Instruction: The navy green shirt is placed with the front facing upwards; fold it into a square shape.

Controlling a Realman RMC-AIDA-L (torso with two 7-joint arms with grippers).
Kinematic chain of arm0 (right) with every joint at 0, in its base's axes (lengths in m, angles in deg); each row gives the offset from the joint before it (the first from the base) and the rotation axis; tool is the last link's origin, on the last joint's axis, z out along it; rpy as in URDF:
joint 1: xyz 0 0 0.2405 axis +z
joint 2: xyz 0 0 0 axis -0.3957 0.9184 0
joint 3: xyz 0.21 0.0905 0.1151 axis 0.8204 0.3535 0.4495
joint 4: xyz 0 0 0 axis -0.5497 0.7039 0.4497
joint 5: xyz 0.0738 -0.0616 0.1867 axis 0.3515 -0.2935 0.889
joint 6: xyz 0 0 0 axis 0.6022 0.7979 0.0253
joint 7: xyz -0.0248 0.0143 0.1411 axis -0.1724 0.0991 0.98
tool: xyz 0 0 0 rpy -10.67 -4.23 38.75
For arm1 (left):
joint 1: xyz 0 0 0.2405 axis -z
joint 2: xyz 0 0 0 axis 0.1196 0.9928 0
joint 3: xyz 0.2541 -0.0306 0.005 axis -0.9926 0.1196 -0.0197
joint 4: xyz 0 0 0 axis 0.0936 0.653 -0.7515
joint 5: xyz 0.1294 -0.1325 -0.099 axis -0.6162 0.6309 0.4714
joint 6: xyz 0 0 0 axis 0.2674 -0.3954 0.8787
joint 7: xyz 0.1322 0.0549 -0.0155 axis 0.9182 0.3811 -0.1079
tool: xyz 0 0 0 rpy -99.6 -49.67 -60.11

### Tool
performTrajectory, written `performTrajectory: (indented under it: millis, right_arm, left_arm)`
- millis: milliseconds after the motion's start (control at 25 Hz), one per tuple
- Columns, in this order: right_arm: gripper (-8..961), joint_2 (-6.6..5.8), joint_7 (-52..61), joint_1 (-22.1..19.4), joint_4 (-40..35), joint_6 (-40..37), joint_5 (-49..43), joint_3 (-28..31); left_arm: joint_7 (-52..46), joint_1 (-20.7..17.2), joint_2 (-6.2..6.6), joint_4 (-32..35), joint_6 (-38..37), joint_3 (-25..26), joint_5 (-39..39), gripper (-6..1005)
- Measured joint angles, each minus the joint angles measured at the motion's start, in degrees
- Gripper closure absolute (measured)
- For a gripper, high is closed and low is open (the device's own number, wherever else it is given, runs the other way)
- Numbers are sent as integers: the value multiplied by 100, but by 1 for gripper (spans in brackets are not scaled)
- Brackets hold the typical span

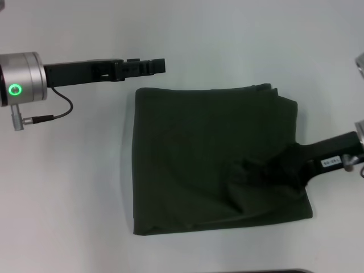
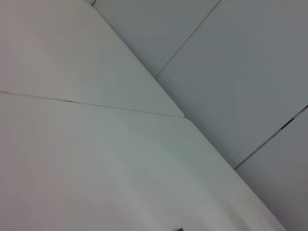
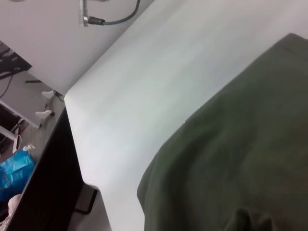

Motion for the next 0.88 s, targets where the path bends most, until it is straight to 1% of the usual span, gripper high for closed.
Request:
performTrajectory:
  millis: [320,640,880]
  right_arm:
    - [945,-110,-223,-465,-160,-428,-2,315]
    - [945,-160,-338,-789,-182,-623,-61,322]
    - [946,-258,-476,-1076,-180,-687,-62,373]
  left_arm:
    - [-15,23,-35,0,20,-1,-3,78]
    - [-27,45,-35,0,26,-1,34,78]
    - [-27,43,-35,0,28,-1,48,78]
